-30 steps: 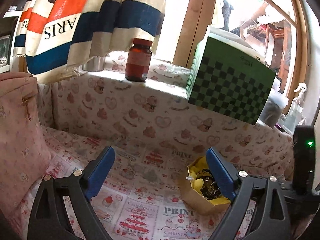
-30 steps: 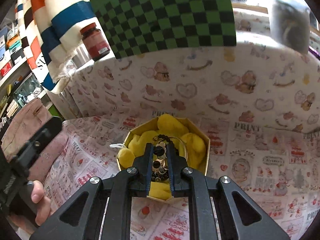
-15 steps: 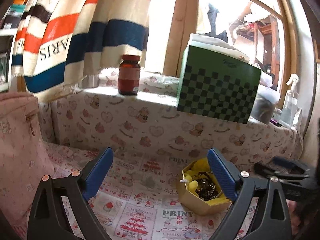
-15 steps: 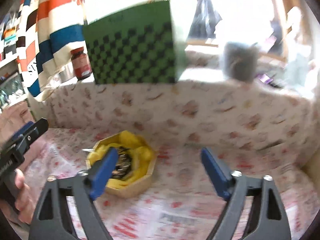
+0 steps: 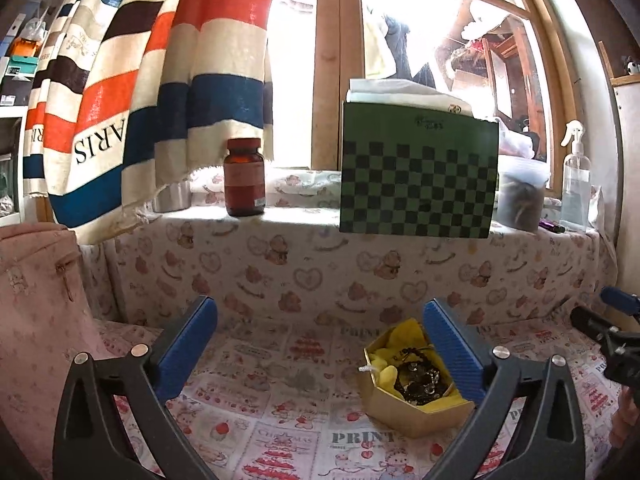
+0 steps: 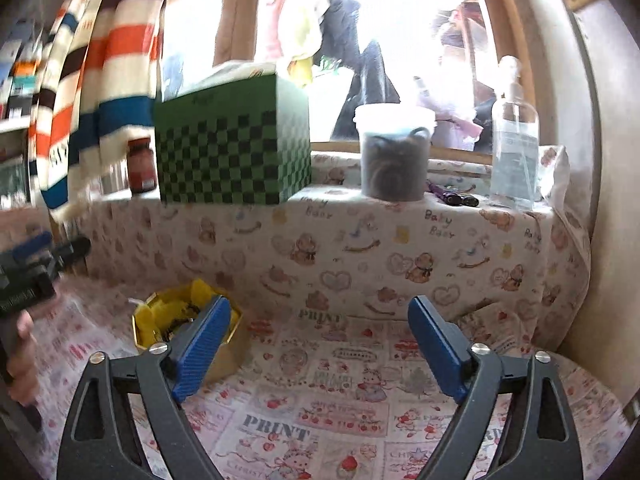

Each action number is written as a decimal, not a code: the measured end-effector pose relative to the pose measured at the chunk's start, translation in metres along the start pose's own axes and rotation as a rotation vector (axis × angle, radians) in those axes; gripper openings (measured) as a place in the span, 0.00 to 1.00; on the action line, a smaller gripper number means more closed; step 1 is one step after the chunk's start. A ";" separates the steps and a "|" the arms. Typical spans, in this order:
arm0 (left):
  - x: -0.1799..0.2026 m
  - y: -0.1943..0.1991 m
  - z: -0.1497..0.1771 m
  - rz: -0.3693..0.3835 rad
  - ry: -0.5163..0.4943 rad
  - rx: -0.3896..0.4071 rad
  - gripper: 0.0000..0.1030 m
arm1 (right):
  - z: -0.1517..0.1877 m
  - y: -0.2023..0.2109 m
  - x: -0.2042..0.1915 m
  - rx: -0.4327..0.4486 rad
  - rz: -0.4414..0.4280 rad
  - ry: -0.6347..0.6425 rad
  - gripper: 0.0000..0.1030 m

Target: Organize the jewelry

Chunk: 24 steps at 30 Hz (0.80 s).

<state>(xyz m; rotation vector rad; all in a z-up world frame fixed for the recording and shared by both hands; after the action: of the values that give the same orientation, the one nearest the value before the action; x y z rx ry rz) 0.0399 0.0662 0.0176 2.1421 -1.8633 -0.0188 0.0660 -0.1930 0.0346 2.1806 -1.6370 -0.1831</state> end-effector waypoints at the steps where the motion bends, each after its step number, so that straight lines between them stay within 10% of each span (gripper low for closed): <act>1: 0.000 -0.002 0.002 0.007 0.001 -0.008 0.99 | 0.001 0.002 0.001 0.001 -0.001 -0.005 0.99; 24: 0.008 -0.005 0.016 -0.027 -0.039 -0.048 1.00 | 0.007 0.020 -0.024 0.026 -0.044 0.038 1.00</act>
<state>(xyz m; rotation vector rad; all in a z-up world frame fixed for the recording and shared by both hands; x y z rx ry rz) 0.0431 0.0556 0.0021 2.1493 -1.8363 -0.1109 0.0383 -0.1767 0.0331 2.2264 -1.5805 -0.1327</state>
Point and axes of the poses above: each gripper's, at about its wrist camera, not at the fingertips, and y roughly against the way its jaws point, x to its right, z to its underside, the point moved 3 cm from there along -y, roughly the way its jaws point, and after that the axes turned 9 degrees about y, right-handed, at the moved point
